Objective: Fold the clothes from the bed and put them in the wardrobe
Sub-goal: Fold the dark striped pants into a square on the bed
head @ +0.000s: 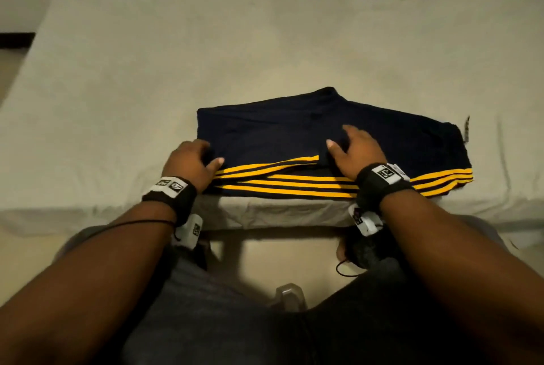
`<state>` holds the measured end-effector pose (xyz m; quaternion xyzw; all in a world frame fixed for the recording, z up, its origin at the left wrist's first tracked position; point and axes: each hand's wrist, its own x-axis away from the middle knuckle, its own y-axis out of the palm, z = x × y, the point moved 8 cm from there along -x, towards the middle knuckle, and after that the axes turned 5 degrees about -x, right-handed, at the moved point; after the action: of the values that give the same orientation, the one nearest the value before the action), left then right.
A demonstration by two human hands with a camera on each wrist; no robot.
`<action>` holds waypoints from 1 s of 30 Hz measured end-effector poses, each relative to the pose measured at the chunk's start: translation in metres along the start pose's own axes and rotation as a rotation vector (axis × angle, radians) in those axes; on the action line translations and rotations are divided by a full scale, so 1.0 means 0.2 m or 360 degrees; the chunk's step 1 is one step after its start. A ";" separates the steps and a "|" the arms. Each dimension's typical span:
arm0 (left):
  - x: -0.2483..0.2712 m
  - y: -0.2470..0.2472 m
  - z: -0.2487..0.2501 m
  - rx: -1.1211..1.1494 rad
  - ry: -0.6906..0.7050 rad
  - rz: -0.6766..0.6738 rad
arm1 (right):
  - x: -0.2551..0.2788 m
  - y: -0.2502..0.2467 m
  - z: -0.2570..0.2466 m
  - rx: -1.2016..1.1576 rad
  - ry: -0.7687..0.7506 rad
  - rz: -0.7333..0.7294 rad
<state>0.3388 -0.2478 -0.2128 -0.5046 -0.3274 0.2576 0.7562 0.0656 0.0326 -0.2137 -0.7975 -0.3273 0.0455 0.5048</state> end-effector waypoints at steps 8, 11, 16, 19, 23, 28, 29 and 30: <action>0.01 0.18 0.50 -0.0081 0.0693 -0.0144 | 0.11 0.53 -0.38 0.0500 -0.0454 -0.0526; -0.13 0.23 0.40 -0.0253 0.0437 -0.0421 | 0.02 0.50 -0.19 0.0465 -0.0047 -0.0559; -0.27 0.21 0.45 -0.0380 0.0480 -0.0379 | -0.16 0.34 -0.30 0.0489 -0.0106 -0.0276; -0.33 0.31 0.39 -0.0497 0.0423 -0.0463 | -0.21 0.45 -0.47 0.0570 -0.0392 -0.0341; -0.45 0.38 0.26 -0.0478 0.0319 -0.0570 | -0.34 0.56 -0.39 0.0593 -0.0218 -0.0562; -0.47 0.39 0.25 -0.0382 0.0381 -0.0593 | -0.40 0.47 -0.25 0.0444 0.0005 -0.0575; -0.46 0.38 0.24 -0.0328 0.0369 -0.0588 | -0.38 0.45 -0.25 0.0410 0.0004 -0.0531; -0.46 0.36 0.25 -0.0272 0.0349 -0.0563 | -0.36 0.42 -0.25 0.0374 0.0001 -0.0453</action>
<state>0.2367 -0.2592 -0.2883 -0.5265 -0.3471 0.0359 0.7752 0.0702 -0.0702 -0.2769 -0.6787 -0.4292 0.0112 0.5958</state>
